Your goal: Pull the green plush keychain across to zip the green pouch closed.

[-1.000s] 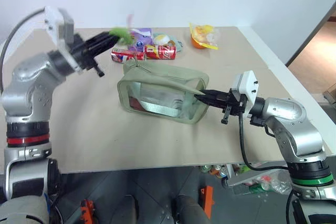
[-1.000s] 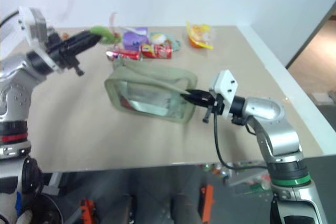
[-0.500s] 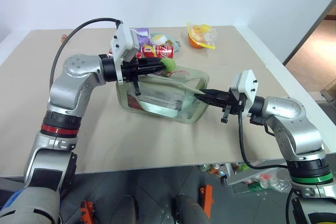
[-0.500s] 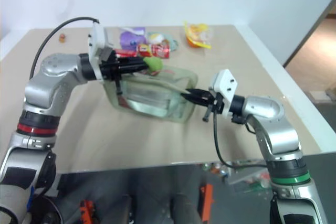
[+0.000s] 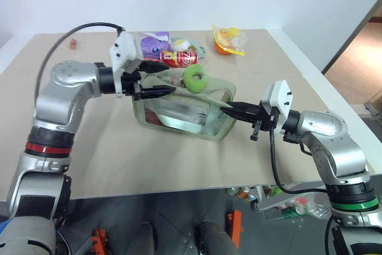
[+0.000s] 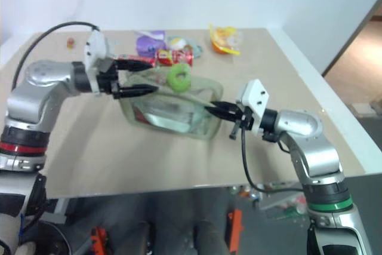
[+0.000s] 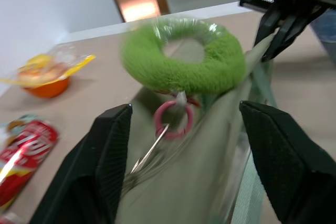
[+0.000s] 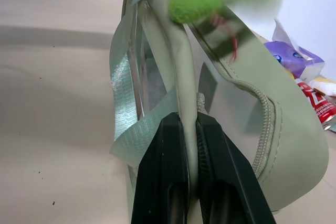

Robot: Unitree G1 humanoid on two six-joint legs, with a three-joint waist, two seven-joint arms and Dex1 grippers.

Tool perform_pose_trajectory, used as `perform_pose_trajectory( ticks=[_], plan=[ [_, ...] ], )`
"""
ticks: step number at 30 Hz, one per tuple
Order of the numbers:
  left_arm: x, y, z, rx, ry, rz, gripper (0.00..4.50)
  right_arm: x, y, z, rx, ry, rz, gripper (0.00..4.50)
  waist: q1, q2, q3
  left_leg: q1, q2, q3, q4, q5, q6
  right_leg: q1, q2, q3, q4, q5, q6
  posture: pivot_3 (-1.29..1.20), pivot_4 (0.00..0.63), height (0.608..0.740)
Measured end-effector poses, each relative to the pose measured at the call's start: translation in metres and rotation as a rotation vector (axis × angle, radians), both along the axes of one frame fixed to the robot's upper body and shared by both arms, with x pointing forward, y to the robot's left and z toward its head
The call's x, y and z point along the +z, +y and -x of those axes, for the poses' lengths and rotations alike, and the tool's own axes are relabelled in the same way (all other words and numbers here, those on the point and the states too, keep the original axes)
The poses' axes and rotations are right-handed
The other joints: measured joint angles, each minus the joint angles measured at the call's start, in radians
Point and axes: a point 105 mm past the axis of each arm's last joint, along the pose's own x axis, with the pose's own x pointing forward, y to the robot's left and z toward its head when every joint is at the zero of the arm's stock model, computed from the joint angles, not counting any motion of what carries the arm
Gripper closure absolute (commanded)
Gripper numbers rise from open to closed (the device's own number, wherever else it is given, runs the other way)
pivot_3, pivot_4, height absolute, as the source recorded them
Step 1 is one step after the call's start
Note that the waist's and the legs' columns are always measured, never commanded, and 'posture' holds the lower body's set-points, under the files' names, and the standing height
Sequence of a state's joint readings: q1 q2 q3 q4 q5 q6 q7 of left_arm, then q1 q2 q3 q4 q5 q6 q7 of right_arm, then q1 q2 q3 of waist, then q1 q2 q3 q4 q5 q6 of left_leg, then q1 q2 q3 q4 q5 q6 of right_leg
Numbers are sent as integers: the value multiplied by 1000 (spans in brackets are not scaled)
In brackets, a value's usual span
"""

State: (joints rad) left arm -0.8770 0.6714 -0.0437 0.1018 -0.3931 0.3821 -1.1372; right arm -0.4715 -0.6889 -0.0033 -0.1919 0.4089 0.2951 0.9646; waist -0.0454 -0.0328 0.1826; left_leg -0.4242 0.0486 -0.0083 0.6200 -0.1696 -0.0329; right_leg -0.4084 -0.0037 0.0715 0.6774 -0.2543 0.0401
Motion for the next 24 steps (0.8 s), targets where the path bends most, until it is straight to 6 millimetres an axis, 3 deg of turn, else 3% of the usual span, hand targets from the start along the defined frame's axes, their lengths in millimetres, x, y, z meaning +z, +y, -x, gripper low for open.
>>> perform_pose_trajectory(
  ticks=[7, 11, 14, 17, 24],
  plan=[
    [-6, 29, 12, 115, 14, 5, 1251, 0, 3, -1, 16, 4, -1, 4500, -1, 0, 0, 0, 0, 0, 0, 0, 0, 0, 0, 0, 0, 0, 0, 0, 150, 740],
    [-10, 56, 18, 255, 14, 88, 1251, 0, 4, -1, 21, 6, -3, 4500, 0, 1, 0, 1, 1, 1, 0, 0, 0, 1, -1, 0, 0, 0, 0, 0, 150, 740],
    [-37, 73, 16, 376, 78, 169, 1251, 0, 2, -2, 19, 8, -4, 4500, 0, 0, 0, 1, 1, 1, 0, 0, 0, 1, -1, 0, 0, 0, -1, 0, 150, 740],
    [-50, 73, 13, 418, 110, 220, 1251, 0, 2, -2, 18, 7, -4, 4500, 5, 0, 0, 1, 1, 0, 1, 0, 0, 1, -1, -1, 0, 1, 0, 0, 150, 740],
    [-53, 63, 10, 405, 104, 274, 1251, -1, 3, -1, 28, 10, 0, 4500, 3, 0, 0, 1, 1, 1, 0, 0, 0, 1, 0, 0, 0, 1, -1, 0, 150, 740]
  ],
)
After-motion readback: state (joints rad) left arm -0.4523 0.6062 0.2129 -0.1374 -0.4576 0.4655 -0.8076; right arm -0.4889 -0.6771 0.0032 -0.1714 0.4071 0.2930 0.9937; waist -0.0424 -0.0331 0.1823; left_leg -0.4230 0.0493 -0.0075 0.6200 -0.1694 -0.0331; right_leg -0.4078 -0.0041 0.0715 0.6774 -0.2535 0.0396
